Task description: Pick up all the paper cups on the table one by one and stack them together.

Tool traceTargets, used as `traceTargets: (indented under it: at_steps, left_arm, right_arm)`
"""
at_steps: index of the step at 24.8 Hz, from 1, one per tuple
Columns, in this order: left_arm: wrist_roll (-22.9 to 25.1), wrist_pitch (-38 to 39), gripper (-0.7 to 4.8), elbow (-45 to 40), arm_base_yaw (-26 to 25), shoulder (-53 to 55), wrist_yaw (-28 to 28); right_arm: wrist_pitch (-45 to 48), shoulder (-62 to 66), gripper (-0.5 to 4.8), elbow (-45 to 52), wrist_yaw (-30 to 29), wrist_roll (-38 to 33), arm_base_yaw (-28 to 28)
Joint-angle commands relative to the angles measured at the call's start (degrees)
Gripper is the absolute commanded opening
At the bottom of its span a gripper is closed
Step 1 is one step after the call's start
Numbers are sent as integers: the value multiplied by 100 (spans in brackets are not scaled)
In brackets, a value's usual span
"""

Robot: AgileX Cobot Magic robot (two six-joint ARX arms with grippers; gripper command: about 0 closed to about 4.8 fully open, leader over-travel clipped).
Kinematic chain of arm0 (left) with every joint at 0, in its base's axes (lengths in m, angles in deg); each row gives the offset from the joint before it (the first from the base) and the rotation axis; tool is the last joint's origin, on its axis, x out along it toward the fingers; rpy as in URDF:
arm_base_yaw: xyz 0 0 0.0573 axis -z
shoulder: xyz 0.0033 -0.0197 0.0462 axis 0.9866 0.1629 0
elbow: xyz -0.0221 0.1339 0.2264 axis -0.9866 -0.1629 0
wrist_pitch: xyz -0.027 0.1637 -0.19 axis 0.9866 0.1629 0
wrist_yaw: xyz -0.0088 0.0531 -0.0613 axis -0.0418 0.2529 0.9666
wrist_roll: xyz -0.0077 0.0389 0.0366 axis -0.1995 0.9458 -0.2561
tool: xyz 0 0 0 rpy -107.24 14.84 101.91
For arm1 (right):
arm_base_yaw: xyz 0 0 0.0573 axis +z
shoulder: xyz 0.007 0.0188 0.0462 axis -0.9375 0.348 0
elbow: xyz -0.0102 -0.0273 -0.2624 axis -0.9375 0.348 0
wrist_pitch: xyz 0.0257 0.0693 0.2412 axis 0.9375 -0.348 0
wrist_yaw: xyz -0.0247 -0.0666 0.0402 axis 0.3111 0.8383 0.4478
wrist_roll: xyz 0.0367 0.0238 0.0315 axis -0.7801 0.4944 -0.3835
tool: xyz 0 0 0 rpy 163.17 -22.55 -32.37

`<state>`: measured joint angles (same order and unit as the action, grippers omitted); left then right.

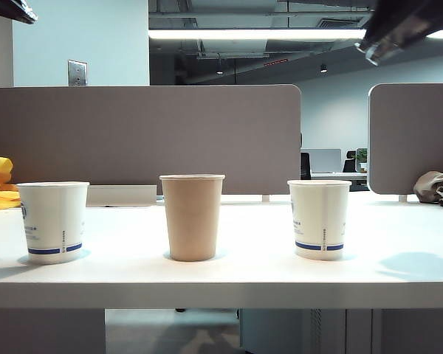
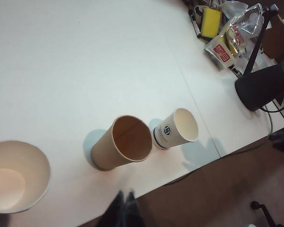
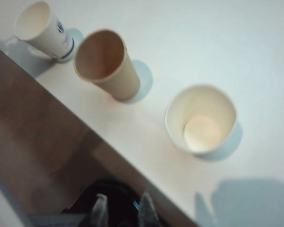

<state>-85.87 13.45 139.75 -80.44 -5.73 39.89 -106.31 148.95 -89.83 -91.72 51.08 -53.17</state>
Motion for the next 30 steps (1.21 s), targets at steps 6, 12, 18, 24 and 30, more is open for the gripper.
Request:
traceTargets:
  at_steps: [6,12,18,24,30]
  left_arm:
    - [155,-105,-5,17,-15,-11,557]
    - [111,-140,-5,17,-11,9,-717]
    - [131,313,-5,17,-11,782,-1554]
    - [461,275,81,20,-11,1685,-1515]
    - [481,13,81,24,-11,1991,-1561]
  right_arm:
    - [1663,229,-6,-278,271,219,20]
    - [1746,866,-6,-275,922,212,22]
    - [1805,1530,-6,-278,942,-291,26]
    - [1751,1635,-5,-280,1202,-286,24]
    - [1792,1663,73,-282,1460,-278,24]
